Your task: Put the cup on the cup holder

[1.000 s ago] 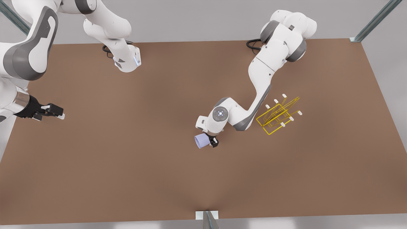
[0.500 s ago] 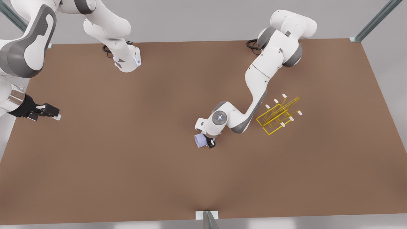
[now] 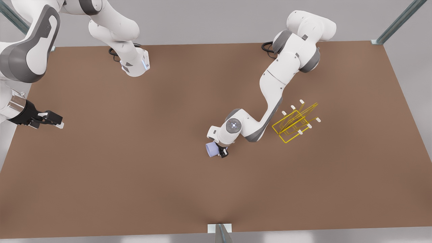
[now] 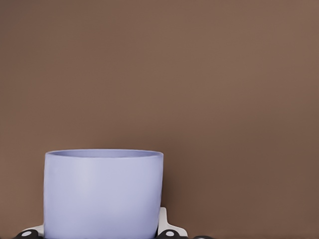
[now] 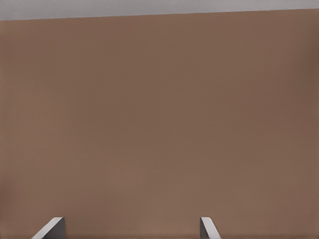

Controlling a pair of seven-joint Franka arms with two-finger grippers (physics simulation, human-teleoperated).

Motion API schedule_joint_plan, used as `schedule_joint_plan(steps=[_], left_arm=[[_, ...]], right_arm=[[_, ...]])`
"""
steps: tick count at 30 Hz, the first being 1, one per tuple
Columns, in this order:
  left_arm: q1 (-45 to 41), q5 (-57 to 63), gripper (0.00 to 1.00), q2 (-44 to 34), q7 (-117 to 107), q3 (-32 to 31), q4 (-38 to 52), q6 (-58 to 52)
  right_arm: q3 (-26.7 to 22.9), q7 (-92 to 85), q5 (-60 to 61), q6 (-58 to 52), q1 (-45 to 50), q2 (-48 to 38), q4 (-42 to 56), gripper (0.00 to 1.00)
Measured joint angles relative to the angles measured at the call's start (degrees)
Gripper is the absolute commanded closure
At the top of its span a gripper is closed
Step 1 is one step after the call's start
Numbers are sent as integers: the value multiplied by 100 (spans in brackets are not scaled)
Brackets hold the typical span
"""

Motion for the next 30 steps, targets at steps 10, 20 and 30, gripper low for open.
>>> schedule_joint_plan(steps=[10,20,30], left_arm=[[114,23,23,-995,2,234,25,-622],[82,2242,27,-2338,81,850,291,-3744],[-36,5513,25,-1936,1129,842,233,-7304]], right_arm=[[0,28,4,5,6,8,0,0],[9,48,-51,6,6,0,0,0],[1,68,-56,21,-2,0,0,0]])
